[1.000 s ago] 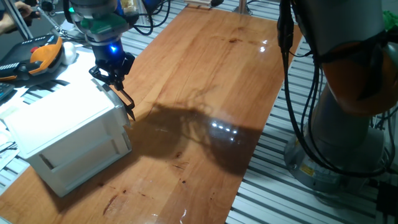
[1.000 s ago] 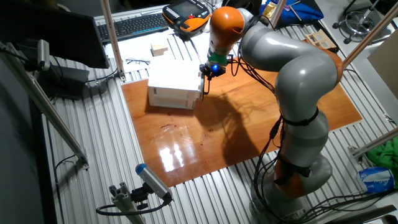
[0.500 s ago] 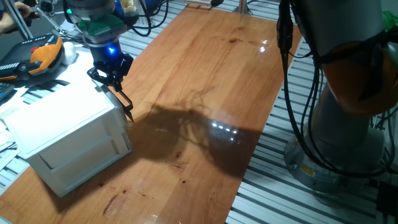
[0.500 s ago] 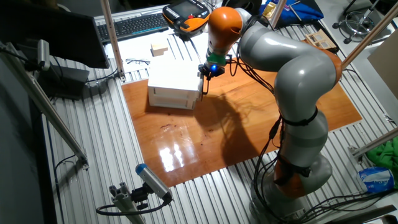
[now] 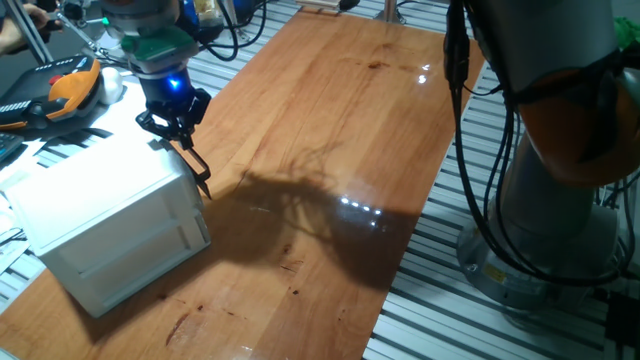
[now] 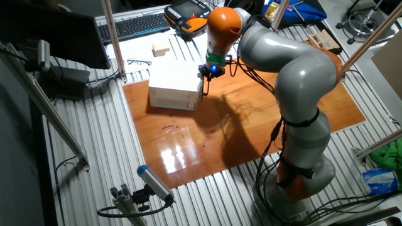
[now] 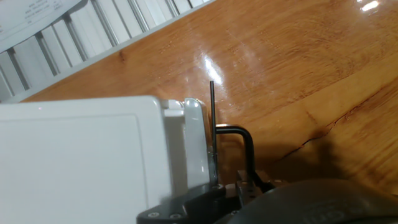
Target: Put things in the drawer
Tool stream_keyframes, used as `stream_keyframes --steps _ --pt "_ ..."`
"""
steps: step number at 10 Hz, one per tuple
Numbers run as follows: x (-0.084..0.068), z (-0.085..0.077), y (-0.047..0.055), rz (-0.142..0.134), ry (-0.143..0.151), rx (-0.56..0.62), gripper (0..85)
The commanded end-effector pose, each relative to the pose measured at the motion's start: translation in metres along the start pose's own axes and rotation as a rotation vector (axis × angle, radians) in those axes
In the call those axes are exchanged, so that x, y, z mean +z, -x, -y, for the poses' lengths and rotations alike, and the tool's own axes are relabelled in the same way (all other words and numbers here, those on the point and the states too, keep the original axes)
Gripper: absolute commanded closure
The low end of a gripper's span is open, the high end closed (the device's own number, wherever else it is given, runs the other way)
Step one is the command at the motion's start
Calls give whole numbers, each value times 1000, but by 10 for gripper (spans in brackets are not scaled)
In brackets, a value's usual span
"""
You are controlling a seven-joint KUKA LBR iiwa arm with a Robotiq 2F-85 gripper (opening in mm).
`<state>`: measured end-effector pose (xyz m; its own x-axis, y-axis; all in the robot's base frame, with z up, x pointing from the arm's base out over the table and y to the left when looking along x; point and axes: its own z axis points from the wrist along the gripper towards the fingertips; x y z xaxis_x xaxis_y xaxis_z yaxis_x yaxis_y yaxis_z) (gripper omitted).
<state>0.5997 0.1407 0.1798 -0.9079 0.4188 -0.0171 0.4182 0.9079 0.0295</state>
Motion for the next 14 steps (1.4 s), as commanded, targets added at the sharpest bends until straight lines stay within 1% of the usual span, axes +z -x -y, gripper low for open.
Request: stream_keyframes --steps 1,11,14 --pt "1 -1 0 3 -2 0 850" --pt "2 -8 -3 8 -14 3 850" --pt "3 -10 -3 6 -10 3 850"
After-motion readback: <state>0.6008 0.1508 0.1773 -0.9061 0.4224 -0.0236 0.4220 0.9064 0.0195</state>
